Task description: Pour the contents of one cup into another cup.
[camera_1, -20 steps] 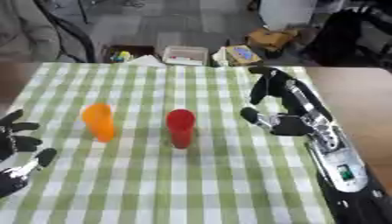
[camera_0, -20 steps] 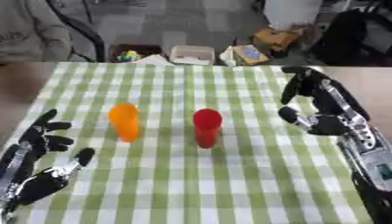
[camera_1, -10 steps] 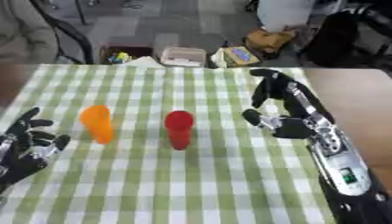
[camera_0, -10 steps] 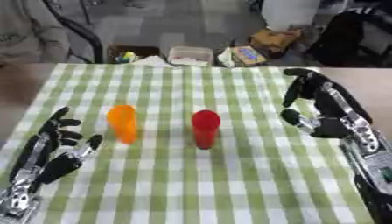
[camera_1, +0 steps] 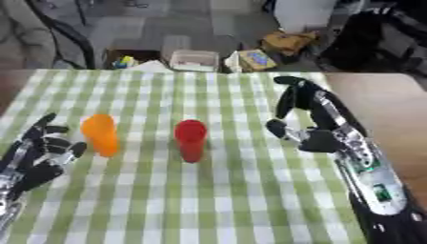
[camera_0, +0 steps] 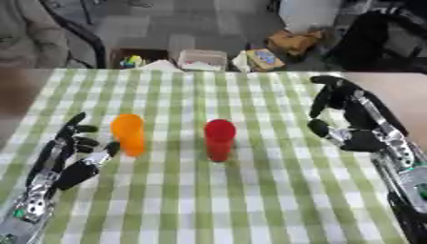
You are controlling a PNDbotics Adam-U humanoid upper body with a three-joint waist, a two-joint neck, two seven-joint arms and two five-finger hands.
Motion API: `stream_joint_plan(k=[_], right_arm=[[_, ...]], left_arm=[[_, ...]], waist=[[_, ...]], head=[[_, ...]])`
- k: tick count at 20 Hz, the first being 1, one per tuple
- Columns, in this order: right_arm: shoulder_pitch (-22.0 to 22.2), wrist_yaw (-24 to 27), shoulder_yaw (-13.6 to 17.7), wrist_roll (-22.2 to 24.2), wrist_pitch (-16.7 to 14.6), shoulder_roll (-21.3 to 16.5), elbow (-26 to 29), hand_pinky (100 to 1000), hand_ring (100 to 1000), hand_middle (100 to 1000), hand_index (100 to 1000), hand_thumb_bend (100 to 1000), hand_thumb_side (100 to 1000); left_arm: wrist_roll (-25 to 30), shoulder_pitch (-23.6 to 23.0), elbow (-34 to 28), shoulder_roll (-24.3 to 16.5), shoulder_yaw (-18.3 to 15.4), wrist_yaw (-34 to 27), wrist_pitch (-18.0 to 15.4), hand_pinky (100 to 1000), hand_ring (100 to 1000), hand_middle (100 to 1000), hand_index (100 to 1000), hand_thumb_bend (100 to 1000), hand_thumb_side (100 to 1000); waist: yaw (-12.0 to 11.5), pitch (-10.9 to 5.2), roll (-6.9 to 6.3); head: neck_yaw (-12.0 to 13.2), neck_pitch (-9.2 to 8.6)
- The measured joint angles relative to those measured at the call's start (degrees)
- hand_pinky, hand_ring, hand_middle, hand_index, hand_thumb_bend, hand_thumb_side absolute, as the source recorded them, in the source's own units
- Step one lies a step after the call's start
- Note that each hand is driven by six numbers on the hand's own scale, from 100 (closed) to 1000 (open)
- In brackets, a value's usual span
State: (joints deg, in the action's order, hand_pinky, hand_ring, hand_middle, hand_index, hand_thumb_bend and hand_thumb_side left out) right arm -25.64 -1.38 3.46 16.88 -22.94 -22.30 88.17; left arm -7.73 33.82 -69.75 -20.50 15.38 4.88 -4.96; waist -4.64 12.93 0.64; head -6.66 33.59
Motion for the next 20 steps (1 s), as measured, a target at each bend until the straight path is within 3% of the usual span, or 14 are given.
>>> stream_joint_plan(k=[11, 20], right_arm=[[-0.2, 0.1, -0.3, 0.5, 0.0, 0.5, 0.0, 474, 483, 460, 863, 538, 476], [-1.1, 0.3, -0.4, 0.9, -0.1, 1.0, 0.0, 472, 479, 454, 862, 532, 481]], left_arm=[[-1.0, 3.3, 2.1, 0.4, 0.5, 0.5, -1.5, 684, 676, 749, 1000, 545, 444], [-4.2, 5.1, 2.1, 0.2, 0.5, 0.9, -1.6, 682, 673, 744, 1000, 529, 433]], waist=[[1.7, 1.23, 0.05], [3.6, 3.70, 0.21]], head=[[0.7, -0.69], [1.6, -3.03]])
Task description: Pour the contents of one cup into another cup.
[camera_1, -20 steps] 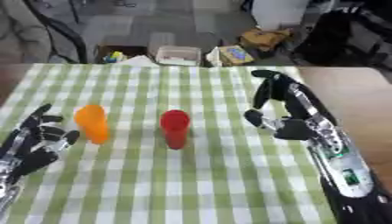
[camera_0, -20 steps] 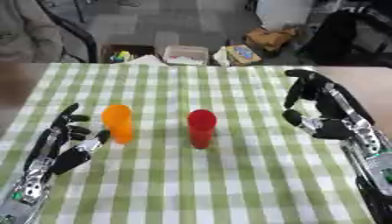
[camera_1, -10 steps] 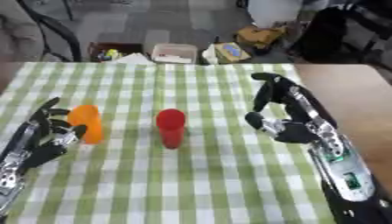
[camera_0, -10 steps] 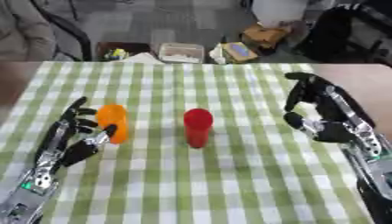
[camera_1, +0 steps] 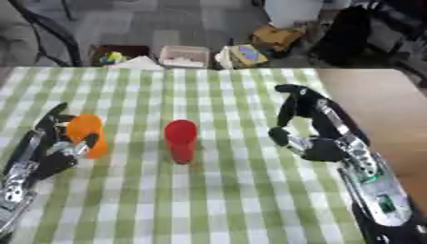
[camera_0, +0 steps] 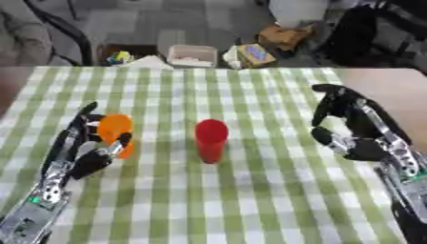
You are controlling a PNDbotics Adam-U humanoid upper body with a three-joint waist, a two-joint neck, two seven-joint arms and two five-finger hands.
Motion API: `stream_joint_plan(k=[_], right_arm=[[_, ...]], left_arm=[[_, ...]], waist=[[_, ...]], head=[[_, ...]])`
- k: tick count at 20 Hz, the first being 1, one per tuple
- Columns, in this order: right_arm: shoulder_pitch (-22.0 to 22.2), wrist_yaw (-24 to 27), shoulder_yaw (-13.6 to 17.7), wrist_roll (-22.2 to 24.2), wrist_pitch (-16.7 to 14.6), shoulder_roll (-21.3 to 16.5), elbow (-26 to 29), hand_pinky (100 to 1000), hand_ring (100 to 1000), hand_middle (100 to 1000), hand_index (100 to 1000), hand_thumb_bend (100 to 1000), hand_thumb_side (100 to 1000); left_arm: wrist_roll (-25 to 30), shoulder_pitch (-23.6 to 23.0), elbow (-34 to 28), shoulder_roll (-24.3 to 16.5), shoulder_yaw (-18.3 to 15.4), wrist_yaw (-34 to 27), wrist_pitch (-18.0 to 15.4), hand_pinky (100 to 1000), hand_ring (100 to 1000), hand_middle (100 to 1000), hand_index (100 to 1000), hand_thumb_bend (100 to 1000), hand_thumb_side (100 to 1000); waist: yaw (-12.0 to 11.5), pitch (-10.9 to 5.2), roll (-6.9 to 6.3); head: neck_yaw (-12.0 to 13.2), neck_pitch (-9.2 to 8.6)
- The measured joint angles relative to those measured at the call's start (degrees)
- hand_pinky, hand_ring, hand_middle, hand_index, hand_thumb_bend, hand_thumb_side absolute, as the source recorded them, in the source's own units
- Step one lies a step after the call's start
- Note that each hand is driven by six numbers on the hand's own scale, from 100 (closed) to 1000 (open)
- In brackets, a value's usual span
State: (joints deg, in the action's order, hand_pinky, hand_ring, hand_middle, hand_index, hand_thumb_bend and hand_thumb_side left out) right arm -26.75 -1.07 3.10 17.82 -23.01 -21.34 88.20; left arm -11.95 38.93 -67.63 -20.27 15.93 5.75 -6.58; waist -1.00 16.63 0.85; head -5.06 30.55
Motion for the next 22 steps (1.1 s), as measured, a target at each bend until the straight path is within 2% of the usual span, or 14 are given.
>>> stream_joint_plan(k=[6, 12, 16, 19, 22], right_arm=[[-0.5, 0.0, 0.0, 0.1, 0.1, 0.0, 0.0, 471, 478, 453, 862, 529, 483], [-1.1, 0.0, -0.2, 0.4, 0.0, 0.0, 0.1, 470, 477, 451, 862, 516, 490], [-1.4, 0.0, -0.3, 0.5, 0.1, 0.1, 0.1, 470, 477, 451, 861, 522, 492], [-1.5, 0.0, -0.3, 0.6, 0.1, 0.1, 0.1, 469, 477, 451, 861, 542, 492], [-1.5, 0.0, -0.3, 0.6, 0.1, 0.1, 0.1, 469, 476, 450, 861, 543, 495]], left_arm=[[-1.4, 0.9, 0.0, -0.4, 0.0, 0.4, -0.1, 681, 668, 738, 1000, 528, 433], [-2.0, 1.7, 0.1, -0.4, 0.0, 1.1, -0.3, 681, 662, 724, 1000, 477, 419], [-1.9, 2.1, 0.7, -0.4, 0.0, 2.4, -0.4, 643, 610, 657, 1000, 344, 391], [-1.7, 2.3, 0.8, -0.4, 0.0, 3.0, -0.6, 557, 507, 543, 1000, 209, 355], [-1.3, 2.3, 0.8, -0.4, 0.0, 3.4, -0.9, 462, 412, 473, 1000, 100, 310]], waist=[[1.2, 1.61, -0.40], [2.1, 2.58, -0.46], [2.3, 2.85, -0.50], [2.3, 2.85, -0.50], [2.1, 2.85, -0.49]], head=[[0.7, -1.56], [1.8, -2.62], [2.2, -2.96], [2.4, -2.97], [2.4, -2.97]])
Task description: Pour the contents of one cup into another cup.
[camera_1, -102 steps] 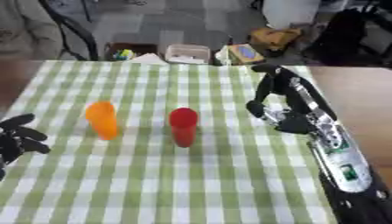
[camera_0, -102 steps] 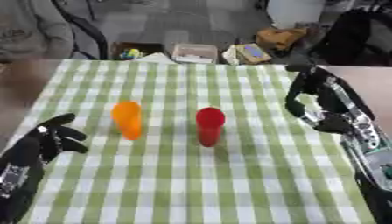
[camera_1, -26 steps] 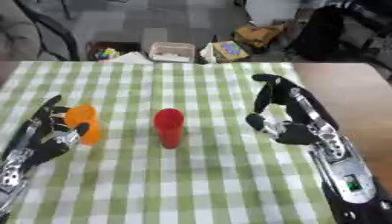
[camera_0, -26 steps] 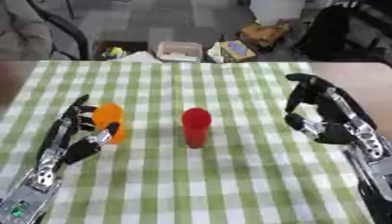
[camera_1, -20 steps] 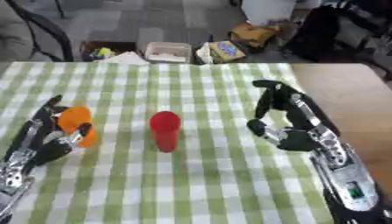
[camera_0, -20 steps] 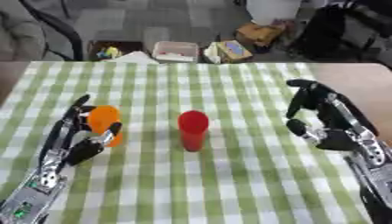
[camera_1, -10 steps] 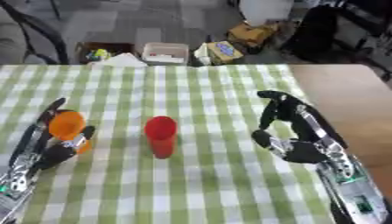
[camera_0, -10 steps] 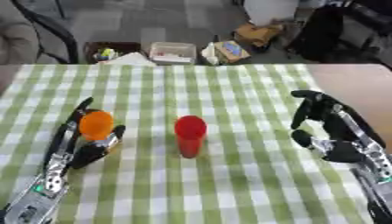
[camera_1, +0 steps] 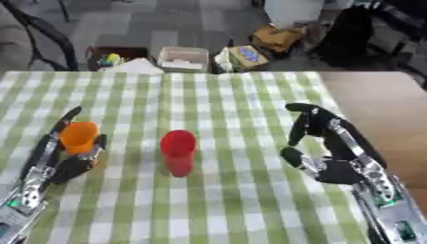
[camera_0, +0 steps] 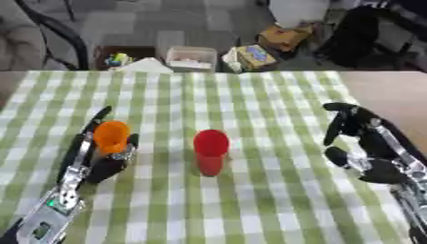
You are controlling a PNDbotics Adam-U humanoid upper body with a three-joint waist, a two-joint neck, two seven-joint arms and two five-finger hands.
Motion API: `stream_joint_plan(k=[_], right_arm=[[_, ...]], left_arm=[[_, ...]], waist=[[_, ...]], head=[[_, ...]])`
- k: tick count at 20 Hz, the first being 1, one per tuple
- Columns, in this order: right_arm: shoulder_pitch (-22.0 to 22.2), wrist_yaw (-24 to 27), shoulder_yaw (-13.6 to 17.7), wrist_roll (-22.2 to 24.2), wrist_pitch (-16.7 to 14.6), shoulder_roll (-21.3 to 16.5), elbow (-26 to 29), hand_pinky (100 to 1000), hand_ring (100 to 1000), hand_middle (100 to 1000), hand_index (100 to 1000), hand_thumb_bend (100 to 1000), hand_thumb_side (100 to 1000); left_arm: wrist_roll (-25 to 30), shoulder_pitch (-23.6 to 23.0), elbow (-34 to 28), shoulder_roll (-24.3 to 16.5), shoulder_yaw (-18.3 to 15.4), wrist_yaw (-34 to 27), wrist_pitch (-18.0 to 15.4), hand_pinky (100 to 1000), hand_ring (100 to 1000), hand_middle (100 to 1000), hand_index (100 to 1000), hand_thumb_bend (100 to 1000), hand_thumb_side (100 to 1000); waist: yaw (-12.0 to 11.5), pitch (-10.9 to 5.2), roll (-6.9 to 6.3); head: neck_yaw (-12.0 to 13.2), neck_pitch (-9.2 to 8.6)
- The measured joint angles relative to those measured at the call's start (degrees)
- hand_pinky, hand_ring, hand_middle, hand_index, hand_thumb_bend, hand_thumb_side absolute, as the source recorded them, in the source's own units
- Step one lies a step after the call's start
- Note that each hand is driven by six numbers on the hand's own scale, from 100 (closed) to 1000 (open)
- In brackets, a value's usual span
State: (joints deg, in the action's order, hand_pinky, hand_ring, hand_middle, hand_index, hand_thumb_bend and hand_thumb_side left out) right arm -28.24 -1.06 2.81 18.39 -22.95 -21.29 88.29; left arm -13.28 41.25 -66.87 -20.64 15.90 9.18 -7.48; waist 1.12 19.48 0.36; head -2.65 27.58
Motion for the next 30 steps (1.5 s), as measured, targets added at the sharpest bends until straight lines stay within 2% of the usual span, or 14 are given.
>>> stream_joint_plan(k=[5, 8, 11, 19, 25, 30], right_arm=[[0.0, 0.0, 0.0, 0.0, 0.0, 0.0, 0.0, 468, 473, 444, 860, 544, 487], [0.0, 0.0, 0.0, 0.0, 0.0, 0.0, -0.1, 464, 469, 437, 858, 549, 474], [-0.5, 0.0, -0.2, 0.0, 0.0, 0.0, -0.8, 455, 462, 430, 850, 552, 450], [-1.6, -1.3, -0.6, -1.3, -0.7, -0.7, -6.5, 453, 465, 448, 870, 557, 400], [-4.0, -6.6, -2.0, -4.0, -3.5, -1.2, -12.7, 482, 516, 551, 929, 606, 384], [-6.0, -12.1, -3.0, -6.6, -6.2, -0.8, -17.3, 530, 584, 645, 960, 661, 375]], left_arm=[[0.4, -0.1, 0.0, 0.0, 0.0, 0.3, -0.5, 305, 287, 355, 985, 100, 272], [-0.1, -0.9, -0.8, 0.0, 0.0, -0.3, -0.9, 255, 252, 335, 979, 100, 290], [-0.8, -2.1, -3.8, -0.6, 0.0, -2.1, -0.9, 243, 246, 334, 974, 100, 330], [-0.3, -7.3, -21.0, -3.6, 0.4, -9.3, 1.6, 238, 245, 331, 963, 100, 378], [1.5, -11.3, -34.0, -4.5, 1.5, -14.6, 5.7, 232, 241, 327, 958, 100, 404], [3.6, -13.3, -41.1, -4.3, 2.6, -17.1, 8.7, 235, 243, 328, 959, 100, 432]], waist=[[-0.3, -0.08, 0.14], [-0.6, -0.36, 0.15], [-1.3, -0.79, 0.15], [-4.6, -2.64, -0.81], [-7.4, -3.72, -1.73], [-9.1, -4.24, -2.19]], head=[[0.0, 0.00], [-0.2, 0.02], [-0.6, 0.06], [-3.4, 0.63], [-5.5, 1.10], [-6.9, 1.13]])
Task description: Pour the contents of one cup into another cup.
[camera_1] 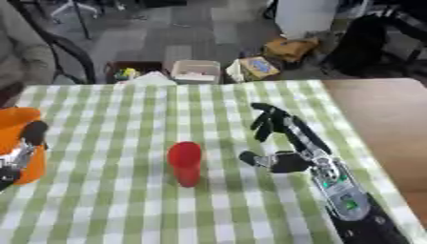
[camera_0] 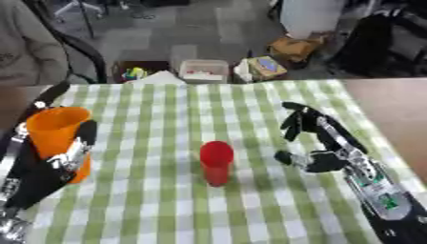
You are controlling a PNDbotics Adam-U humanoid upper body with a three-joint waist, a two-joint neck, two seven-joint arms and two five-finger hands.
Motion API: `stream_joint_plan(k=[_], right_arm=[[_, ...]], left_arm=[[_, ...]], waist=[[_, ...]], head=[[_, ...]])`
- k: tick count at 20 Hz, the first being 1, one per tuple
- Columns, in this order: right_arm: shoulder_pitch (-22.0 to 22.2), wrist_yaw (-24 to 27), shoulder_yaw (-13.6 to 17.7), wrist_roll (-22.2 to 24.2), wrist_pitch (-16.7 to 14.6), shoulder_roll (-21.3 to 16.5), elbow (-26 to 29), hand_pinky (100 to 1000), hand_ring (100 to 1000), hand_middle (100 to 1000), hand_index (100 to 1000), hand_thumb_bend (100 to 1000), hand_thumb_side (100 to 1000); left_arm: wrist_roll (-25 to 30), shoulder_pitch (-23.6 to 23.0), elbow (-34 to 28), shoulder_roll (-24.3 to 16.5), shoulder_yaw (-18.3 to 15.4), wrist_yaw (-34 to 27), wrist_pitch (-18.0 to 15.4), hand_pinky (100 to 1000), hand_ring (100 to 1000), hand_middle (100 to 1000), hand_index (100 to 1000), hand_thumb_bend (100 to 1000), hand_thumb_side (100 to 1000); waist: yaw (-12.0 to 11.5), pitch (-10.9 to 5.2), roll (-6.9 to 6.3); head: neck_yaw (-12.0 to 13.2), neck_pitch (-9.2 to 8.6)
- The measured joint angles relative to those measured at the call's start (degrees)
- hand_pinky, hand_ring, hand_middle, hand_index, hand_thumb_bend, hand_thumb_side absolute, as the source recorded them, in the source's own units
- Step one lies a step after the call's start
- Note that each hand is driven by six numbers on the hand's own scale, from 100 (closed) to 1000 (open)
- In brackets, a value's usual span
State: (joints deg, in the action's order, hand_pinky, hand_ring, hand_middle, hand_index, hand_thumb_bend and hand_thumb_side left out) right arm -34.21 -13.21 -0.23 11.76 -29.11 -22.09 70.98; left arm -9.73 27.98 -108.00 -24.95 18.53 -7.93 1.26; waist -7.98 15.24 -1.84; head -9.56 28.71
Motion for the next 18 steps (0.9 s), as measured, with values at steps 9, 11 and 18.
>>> stream_joint_plan(k=[9, 11, 18], right_arm=[[-2.8, -5.2, -1.3, -0.5, -3.1, 2.8, -5.4, 552, 618, 674, 967, 673, 370], [-2.9, -5.5, -1.4, -0.5, -3.4, 2.8, -5.8, 552, 618, 674, 967, 673, 370], [-5.6, -7.6, -3.4, 1.4, -5.2, 5.0, -7.9, 561, 625, 685, 972, 676, 372]], left_arm=[[3.1, -0.9, -5.2, 2.4, 1.4, -1.9, 3.2, 238, 246, 330, 960, 100, 449], [3.2, -0.9, -5.3, 2.4, 1.4, -2.0, 3.4, 238, 246, 330, 960, 100, 449], [5.0, -0.6, -5.5, 4.1, 3.2, -3.2, 3.9, 243, 249, 332, 962, 100, 484]], waist=[[-1.5, -0.54, -0.17], [-1.5, -0.54, -0.17], [-3.3, -1.17, -0.11]], head=[[-1.2, 0.08], [-1.2, 0.21], [-1.6, 0.45]])
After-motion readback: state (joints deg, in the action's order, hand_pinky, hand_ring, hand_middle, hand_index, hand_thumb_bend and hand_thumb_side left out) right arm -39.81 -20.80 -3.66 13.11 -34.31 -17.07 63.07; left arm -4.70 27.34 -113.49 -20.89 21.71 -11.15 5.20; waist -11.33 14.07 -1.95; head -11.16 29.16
